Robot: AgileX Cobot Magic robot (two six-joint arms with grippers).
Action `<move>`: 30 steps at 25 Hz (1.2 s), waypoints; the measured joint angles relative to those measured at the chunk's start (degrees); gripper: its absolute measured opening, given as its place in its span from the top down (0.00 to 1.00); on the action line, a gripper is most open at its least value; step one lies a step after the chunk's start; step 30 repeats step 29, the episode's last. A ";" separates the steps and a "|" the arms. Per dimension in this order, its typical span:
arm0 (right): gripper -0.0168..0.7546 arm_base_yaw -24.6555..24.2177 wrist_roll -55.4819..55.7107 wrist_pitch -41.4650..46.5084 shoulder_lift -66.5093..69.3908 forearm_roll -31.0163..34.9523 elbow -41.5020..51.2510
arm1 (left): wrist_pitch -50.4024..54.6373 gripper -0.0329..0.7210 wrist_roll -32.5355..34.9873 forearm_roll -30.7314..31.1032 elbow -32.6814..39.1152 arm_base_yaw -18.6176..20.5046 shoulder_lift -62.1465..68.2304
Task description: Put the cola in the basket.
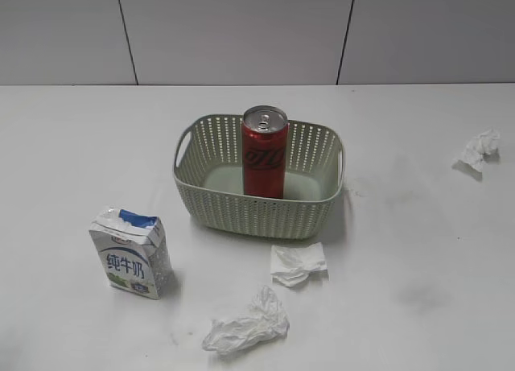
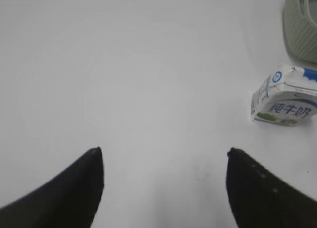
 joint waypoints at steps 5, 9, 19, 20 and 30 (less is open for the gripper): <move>0.21 0.00 0.08 0.00 0.00 0.00 0.00 | 0.12 0.17 -1.13 0.00 6.64 0.00 -8.24; 0.21 0.00 0.03 0.00 0.00 0.00 0.00 | -0.09 0.17 -2.00 0.11 10.43 0.00 -12.24; 0.21 0.00 0.03 0.00 0.00 0.00 0.00 | -0.41 0.17 -2.13 0.30 10.55 0.00 -26.09; 0.21 0.00 0.03 0.00 0.00 0.00 0.00 | -0.41 0.17 -2.15 0.30 10.57 0.00 -27.46; 0.21 0.00 0.03 0.00 0.00 0.05 0.00 | -0.38 0.17 -2.20 0.30 10.61 0.00 -33.76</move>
